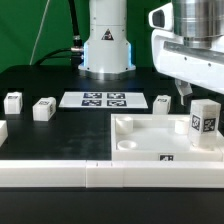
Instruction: Assemble one leg
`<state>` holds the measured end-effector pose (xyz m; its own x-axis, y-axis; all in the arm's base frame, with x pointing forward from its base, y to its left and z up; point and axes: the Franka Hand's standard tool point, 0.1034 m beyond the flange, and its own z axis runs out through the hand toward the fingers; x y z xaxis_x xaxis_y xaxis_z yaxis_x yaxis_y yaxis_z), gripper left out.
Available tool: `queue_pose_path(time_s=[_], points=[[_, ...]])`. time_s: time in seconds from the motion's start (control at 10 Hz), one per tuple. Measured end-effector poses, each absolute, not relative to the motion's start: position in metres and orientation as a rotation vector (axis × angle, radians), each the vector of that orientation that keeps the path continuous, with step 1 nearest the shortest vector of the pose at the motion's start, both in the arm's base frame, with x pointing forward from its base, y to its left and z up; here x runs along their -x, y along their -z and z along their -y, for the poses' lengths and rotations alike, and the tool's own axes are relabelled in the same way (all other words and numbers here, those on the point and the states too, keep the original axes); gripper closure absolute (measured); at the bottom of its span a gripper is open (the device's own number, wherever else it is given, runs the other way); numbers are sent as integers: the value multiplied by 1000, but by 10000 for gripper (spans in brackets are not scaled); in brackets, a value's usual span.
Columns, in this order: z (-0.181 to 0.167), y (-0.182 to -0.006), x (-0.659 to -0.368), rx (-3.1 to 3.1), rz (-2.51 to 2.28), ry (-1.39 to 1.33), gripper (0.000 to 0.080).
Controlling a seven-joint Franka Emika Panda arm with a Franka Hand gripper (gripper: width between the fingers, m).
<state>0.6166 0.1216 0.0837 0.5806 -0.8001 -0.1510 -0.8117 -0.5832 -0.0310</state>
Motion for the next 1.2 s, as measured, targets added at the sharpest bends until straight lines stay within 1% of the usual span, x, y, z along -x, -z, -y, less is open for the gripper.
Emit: queue_pose_path(time_s=[0.3, 0.4, 0.7, 1.1, 1.2], points=[[-119, -84, -616, 2935, -779, -152, 151], [-118, -83, -616, 2958, -677, -148, 151], [-114, -81, -616, 3059, -145, -114, 151], [-113, -80, -616, 3050, 243, -96, 151], [-113, -80, -617, 3049, 245, -96, 151]])
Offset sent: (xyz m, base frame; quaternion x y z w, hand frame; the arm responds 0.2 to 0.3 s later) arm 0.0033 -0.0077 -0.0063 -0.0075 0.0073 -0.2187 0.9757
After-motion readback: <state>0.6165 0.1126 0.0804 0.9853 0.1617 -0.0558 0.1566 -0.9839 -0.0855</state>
